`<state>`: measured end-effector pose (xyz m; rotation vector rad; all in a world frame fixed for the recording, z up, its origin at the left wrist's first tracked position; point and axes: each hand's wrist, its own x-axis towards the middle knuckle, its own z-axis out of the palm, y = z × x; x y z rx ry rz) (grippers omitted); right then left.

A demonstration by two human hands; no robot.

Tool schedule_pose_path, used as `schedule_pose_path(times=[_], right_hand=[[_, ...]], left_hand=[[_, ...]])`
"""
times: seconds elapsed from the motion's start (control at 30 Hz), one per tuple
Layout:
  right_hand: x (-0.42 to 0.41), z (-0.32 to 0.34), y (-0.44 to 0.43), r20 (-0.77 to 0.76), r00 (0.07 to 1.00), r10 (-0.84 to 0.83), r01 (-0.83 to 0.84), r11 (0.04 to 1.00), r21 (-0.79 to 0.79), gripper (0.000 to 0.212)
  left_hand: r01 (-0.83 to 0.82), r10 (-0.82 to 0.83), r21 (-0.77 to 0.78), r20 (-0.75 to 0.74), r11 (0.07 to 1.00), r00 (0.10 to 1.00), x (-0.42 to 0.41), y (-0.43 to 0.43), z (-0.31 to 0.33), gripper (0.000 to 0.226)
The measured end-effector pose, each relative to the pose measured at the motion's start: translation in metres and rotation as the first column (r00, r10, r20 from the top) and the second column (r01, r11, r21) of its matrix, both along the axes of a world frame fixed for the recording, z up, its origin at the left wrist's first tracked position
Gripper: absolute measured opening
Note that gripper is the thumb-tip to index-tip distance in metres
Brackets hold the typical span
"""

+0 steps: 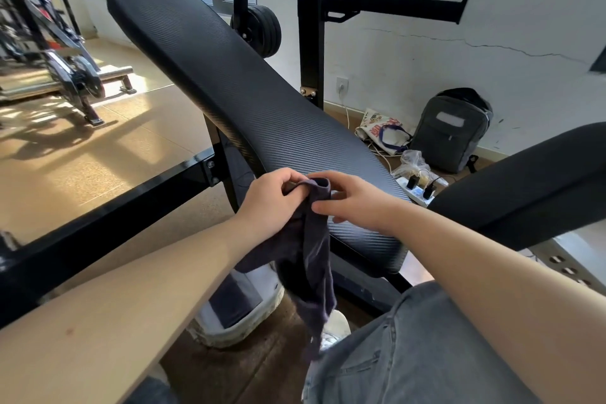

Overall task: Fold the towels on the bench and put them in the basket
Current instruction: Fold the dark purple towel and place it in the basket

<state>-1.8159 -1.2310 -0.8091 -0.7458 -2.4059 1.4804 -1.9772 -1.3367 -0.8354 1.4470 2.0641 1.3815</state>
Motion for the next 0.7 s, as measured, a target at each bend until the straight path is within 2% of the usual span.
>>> schedule_pose_path(times=[0.13,0.23,0.33,0.47,0.7], right_hand=[[-0.007,0.007,-0.002,-0.023,0.999,-0.041,0.04,0.999,-0.019,0.012],[-0.008,0.012,-0.002,0.0,0.997,-0.084,0.084,0.996,0.019,0.012],[-0.008,0.021,-0.003,-0.022,0.992,-0.123,0.125,0.983,0.132,0.014],[-0.005,0.036,0.003,-0.001,0.986,-0.168,0.162,0.948,0.276,0.011],[0.007,0.054,0.017,0.11,0.955,-0.277,0.166,0.802,0.573,0.008]], left_hand=[[0.031,-0.031,-0.002,-0.07,1.0,0.997,-0.005,-0.006,0.01,0.012],[0.041,-0.048,-0.042,-0.176,0.998,0.983,-0.01,-0.013,0.02,0.015],[0.075,-0.114,-0.145,-0.283,0.987,0.952,-0.021,-0.019,0.028,0.016],[0.098,-0.191,-0.281,-0.324,0.955,0.927,-0.037,-0.03,0.037,0.018],[-0.019,-0.11,-0.303,-0.403,0.953,0.909,-0.059,-0.049,0.051,0.019]])
